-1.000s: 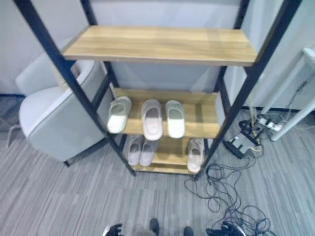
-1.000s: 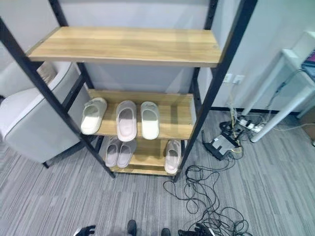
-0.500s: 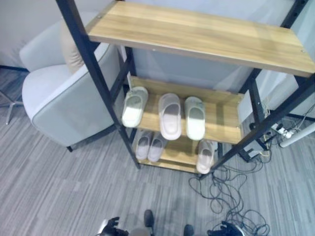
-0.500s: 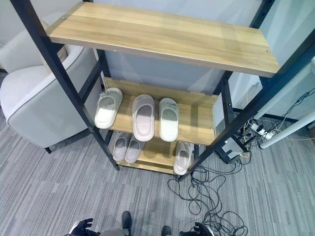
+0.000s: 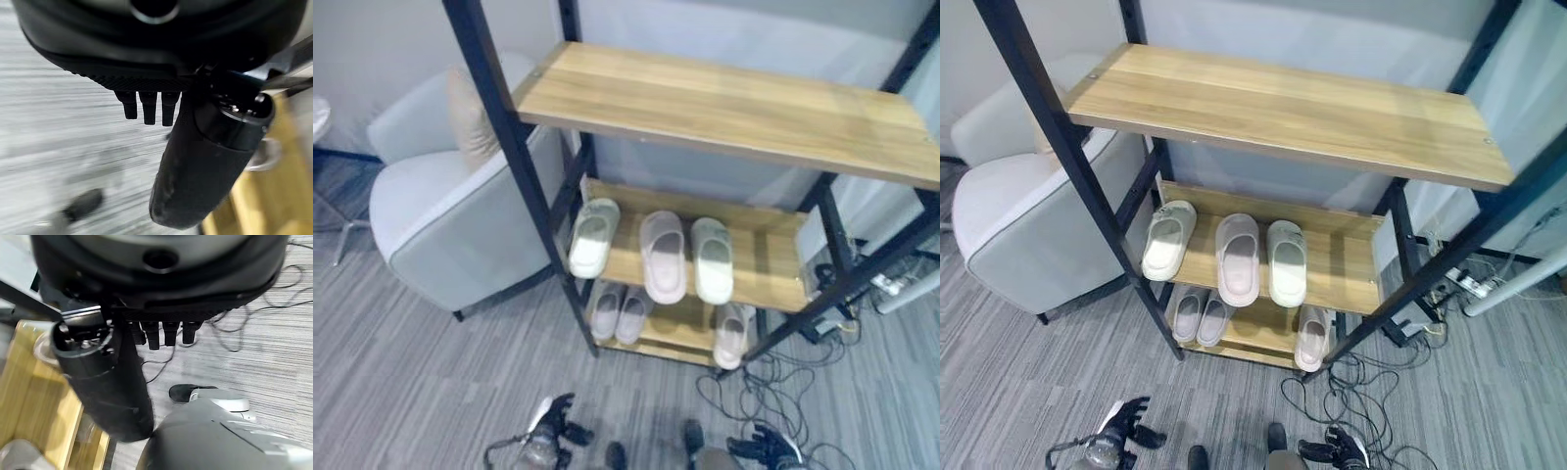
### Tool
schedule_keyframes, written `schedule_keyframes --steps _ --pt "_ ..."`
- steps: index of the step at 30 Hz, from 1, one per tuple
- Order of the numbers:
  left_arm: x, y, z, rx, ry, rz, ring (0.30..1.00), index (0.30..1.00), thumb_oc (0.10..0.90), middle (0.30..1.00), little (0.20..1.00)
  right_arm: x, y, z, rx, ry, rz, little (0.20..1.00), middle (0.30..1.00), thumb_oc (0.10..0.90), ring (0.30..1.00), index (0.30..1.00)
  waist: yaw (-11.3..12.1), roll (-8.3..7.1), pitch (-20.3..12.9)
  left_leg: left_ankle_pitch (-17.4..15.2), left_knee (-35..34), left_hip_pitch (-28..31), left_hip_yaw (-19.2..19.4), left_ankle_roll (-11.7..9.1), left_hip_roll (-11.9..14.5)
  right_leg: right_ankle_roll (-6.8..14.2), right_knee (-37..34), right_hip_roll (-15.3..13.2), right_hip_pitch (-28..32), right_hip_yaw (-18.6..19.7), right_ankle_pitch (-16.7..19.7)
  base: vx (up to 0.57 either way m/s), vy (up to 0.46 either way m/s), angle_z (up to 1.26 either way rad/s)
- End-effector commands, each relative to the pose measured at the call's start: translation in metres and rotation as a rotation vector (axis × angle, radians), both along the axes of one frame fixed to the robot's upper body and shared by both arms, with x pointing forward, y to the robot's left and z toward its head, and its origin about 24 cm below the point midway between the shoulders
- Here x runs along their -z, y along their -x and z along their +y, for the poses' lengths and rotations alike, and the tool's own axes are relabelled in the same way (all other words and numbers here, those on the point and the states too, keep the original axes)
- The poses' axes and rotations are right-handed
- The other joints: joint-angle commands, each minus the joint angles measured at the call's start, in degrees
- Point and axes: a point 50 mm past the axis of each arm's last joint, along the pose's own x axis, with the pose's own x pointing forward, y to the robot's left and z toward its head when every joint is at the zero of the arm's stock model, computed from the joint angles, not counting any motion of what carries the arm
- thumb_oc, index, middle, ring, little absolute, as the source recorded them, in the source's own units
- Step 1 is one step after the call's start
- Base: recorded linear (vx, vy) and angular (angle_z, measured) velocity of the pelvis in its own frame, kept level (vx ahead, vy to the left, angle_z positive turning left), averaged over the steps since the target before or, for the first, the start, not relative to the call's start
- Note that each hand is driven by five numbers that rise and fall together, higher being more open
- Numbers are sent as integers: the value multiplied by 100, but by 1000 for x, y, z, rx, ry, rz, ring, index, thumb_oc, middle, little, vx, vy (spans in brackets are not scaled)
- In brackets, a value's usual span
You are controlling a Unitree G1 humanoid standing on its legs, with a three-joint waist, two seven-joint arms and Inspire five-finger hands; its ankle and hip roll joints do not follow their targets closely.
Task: Arrange the slippers neatly on the shoe rack.
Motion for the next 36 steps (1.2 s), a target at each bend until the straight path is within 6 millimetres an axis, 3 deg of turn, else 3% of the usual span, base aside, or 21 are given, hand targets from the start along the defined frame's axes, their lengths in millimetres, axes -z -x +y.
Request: schedule_keyframes --steps 1,3,7,10,14,16,17,18,19,20,25,32,33,36 --pt "-14 -27 -21 67 66 -122 900 900 800 900 900 2 25 -17 -50 55 86 900 900 800 900 900 141 197 -176 -505 582 -454 -454 -113 135 195 50 133 369 -179 -645 9 -81 23" --pt "-18 -27 -36 162 107 -148 900 900 800 900 900 0 20 -22 -56 72 74 900 900 800 900 900 194 228 -251 -339 314 -402 -519 -169 205 170 -123 188 524 -305 -671 -11 -112 2" --pt "-12 -16 -42 310 50 -87 900 900 800 900 900 -3 10 -25 -92 94 59 900 900 800 900 900 217 290 -294 -161 20 -365 -626 -237 233 139 -245 259 639 -441 -732 -29 -71 15" --pt "-2 -5 -45 303 46 -24 900 900 800 900 900 -3 7 -25 -117 96 66 900 900 800 900 900 217 348 -319 -105 -43 -377 -688 -286 233 105 -310 295 700 -550 -778 -16 -49 15" --pt "-10 -13 -51 284 112 -80 900 900 800 900 900 -4 5 -25 -144 111 60 900 900 800 900 900 258 402 -334 -42 -43 -451 -826 -337 215 53 -364 317 757 -743 -835 -29 -43 23" --pt "-35 -29 -57 335 196 -211 900 900 800 900 900 -5 5 -29 -150 123 58 900 900 800 900 900 311 437 -324 20 -43 -526 -915 -359 193 33 -374 316 749 -859 -823 -47 -37 25" --pt "-35 -29 -57 334 195 -210 900 900 800 900 900 -5 6 -29 -150 122 58 900 900 800 900 900 303 431 -332 22 -43 -532 -922 -359 192 33 -375 315 748 -867 -824 -33 -54 20" --pt "-76 -40 -51 412 267 -389 900 900 800 900 900 -7 4 -35 -144 140 51 900 900 800 900 900 404 500 -280 58 -43 -579 -1020 -405 176 22 -390 316 770 -1009 -847 -28 -39 20" --pt "-77 -39 -50 411 266 -386 900 900 800 900 900 -7 5 -34 -145 138 52 900 900 800 900 900 393 491 -284 59 -43 -578 -1028 -406 174 22 -392 316 775 -1017 -849 -37 -70 28" --pt "-110 -41 -38 561 174 -516 900 900 800 900 900 -9 4 -38 -96 138 38 900 900 800 900 900 476 536 -245 85 -43 -624 -1111 -439 159 17 -389 325 785 -1097 -869 -11 -37 44" --pt "-130 -35 -35 587 181 -621 900 900 800 900 900 -7 6 -33 -92 139 36 900 900 800 900 900 561 574 -200 58 -43 -595 -1188 -481 155 -8 -349 344 855 -1186 -975 11 -32 29" --pt "-171 -43 -47 606 230 -833 900 900 800 900 900 -7 5 -29 -170 174 31 900 900 800 900 900 558 549 -241 44 -43 -597 -1281 -516 153 -43 -411 382 955 -1322 -1009 24 -24 9" --pt "-184 -45 -52 607 276 -890 900 900 800 900 900 -6 3 -26 -191 177 29 900 900 800 900 900 541 534 -249 31 -43 -589 -1261 -505 170 -46 -415 399 947 -1277 -1002 0 0 0" --pt "-195 -47 -57 621 298 -943 900 900 800 900 900 -6 2 -23 -205 172 29 900 900 800 900 900 517 525 -259 10 -43 -571 -1218 -492 190 -45 -416 410 939 -1227 -1002 32 -25 -5"
